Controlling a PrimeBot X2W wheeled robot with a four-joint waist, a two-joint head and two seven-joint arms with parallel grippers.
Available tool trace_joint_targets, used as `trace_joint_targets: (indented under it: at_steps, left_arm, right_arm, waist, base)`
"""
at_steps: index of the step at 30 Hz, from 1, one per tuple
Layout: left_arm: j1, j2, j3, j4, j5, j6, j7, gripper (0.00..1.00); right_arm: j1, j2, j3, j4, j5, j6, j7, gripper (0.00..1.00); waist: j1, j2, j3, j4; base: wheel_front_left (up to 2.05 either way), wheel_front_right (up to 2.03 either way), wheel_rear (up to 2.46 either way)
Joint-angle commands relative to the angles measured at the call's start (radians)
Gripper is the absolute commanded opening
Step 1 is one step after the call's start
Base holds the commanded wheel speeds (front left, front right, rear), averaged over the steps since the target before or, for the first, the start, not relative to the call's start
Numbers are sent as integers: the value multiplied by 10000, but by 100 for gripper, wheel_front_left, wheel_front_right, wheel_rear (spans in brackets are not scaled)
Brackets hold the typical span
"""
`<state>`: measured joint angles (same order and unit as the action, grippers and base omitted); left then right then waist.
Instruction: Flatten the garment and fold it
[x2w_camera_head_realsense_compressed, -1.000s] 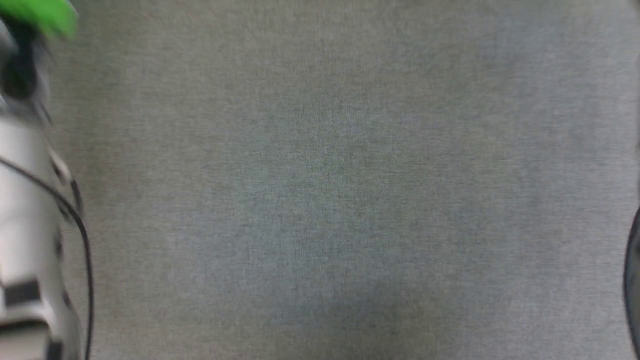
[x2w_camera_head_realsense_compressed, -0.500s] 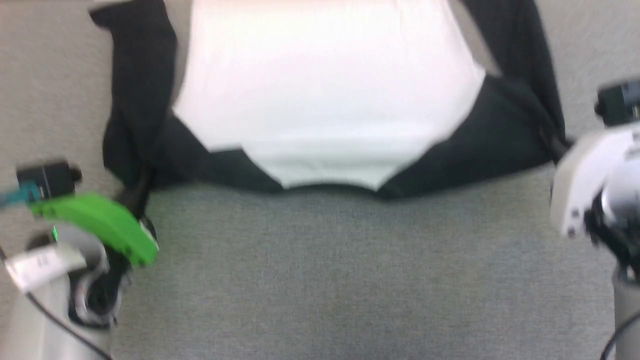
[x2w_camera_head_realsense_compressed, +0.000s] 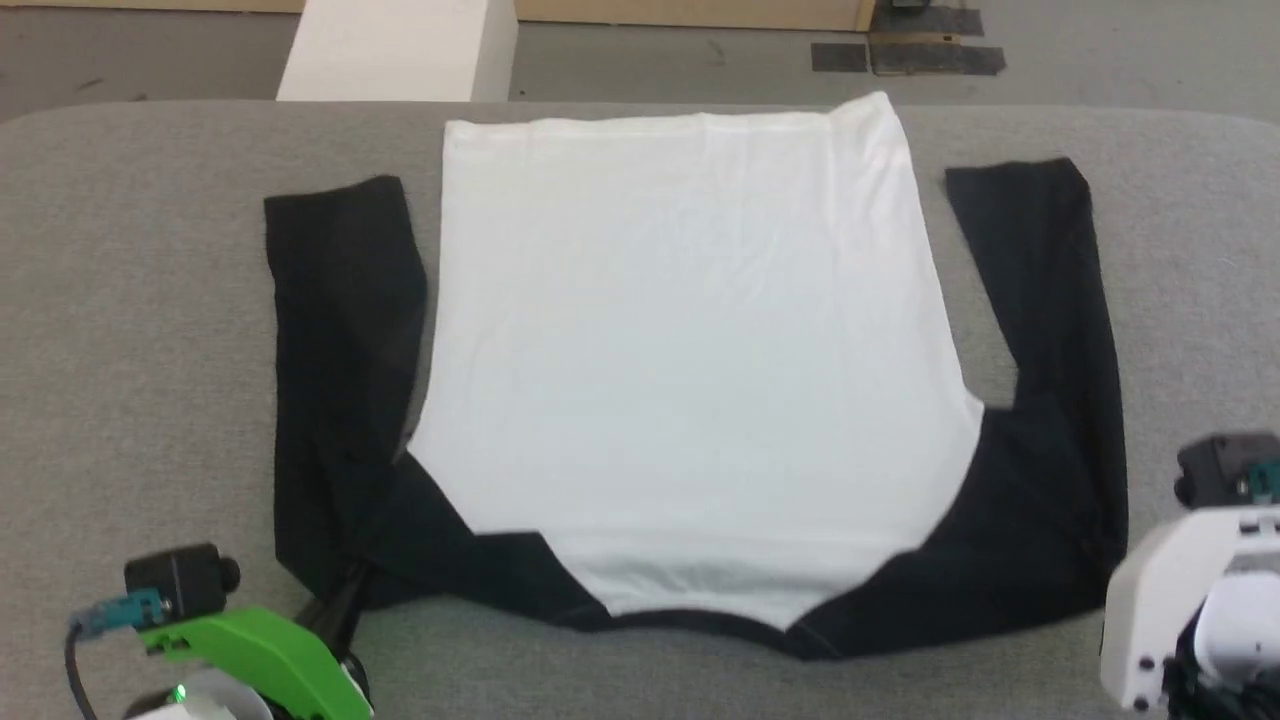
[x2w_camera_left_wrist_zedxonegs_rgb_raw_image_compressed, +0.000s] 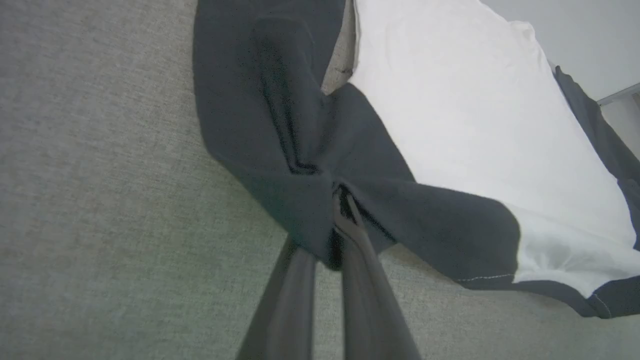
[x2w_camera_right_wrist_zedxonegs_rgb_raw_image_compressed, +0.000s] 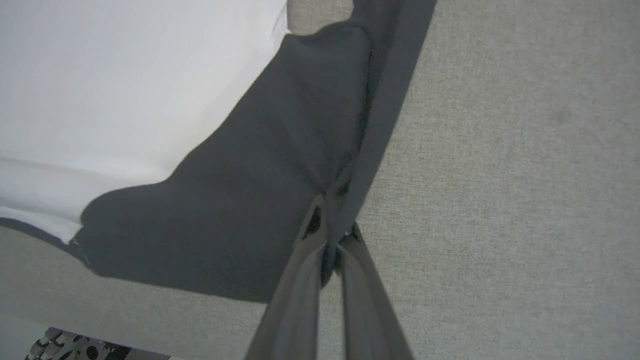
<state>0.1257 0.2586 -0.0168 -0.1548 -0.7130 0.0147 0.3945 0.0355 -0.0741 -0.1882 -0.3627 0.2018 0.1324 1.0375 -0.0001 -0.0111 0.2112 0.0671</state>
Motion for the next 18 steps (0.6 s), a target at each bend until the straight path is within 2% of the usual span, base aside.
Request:
trace_joint_targets:
  at_steps: [1, 4, 10, 11, 12, 13, 14, 15, 18]
  left_arm:
    - [245, -37, 6, 14, 13, 71, -97, 0]
    - [382, -116, -94, 249, 52, 21, -228, 0]
    - [176, -308, -287, 882, 157, -189, -707, 0]
    - [62, -368, -308, 1027, 223, -244, -937, 9]
    - [-2, -420, -326, 1139, 251, -269, -1067, 57]
    - [-54, -461, -396, 1290, 288, -319, -1153, 100]
    - [-89, -479, -450, 1402, 331, -347, -1205, 100]
    - [-130, -495, -480, 1522, 409, -353, -1321, 100]
    - [-159, -536, -432, 1763, 602, -287, -1731, 100]
  right_arm:
    - [277, 65, -107, -2, -88, -17, -113, 0]
    - [697, 156, -169, 196, -249, -17, -359, 0]
    - [892, 226, 91, 1167, -543, -17, -1518, 0]
    - [842, 230, 157, 1424, -589, -17, -1844, 0]
    - [788, 232, 176, 1580, -568, -17, -2104, 0]
    - [727, 233, 203, 1769, -555, -17, -2419, 38]
    - [698, 234, 246, 1912, -572, -17, -2628, 86]
    - [661, 235, 241, 2088, -579, -17, -2913, 100]
    - [578, 236, 113, 2415, -531, -17, -3773, 100]
  waist:
    - [1, 111, -52, 92]
    - [1, 111, -35, 131]
    - [1, 111, 72, 121]
    - [1, 111, 83, 118]
    - [1, 111, 91, 111]
    - [1, 111, 95, 102]
    - [1, 111, 91, 103]
    - [1, 111, 72, 108]
    - [1, 111, -45, 136]
  base:
    - [0, 0, 0]
    - [0, 0, 0]
    - [0, 0, 0]
    - [0, 0, 0]
    - [0, 0, 0]
    - [0, 0, 0]
    - [0, 0, 0]
    - [0, 0, 0]
    - [0, 0, 0]
